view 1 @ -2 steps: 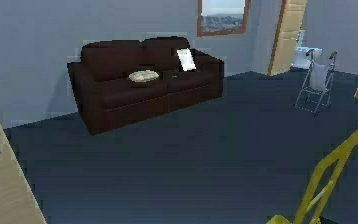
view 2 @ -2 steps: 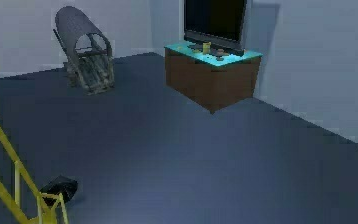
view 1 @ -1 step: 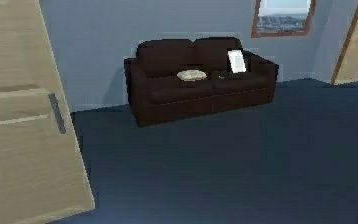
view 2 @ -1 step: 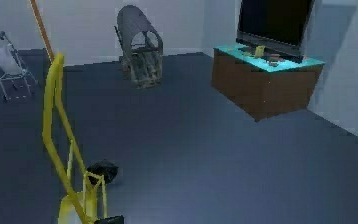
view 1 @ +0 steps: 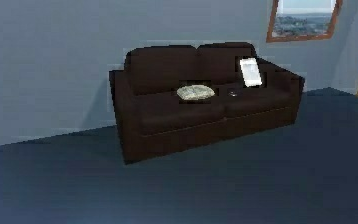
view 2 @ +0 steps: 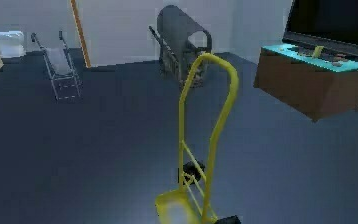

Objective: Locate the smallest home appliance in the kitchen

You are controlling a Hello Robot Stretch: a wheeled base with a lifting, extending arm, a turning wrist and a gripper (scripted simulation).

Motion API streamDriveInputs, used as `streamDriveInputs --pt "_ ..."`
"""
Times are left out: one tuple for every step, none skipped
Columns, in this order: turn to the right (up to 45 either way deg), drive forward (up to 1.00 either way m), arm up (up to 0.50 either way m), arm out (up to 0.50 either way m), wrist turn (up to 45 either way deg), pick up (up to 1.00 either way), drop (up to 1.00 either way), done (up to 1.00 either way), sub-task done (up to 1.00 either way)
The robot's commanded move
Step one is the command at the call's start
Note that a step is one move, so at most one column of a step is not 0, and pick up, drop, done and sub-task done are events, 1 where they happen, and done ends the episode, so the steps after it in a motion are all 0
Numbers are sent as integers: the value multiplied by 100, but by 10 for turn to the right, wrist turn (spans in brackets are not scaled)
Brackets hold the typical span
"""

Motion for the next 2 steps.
streamDriveInputs --pt "300 0 0 0 0 0 0 0 0" --pt "0 40 0 0 0 0 0 0 0"
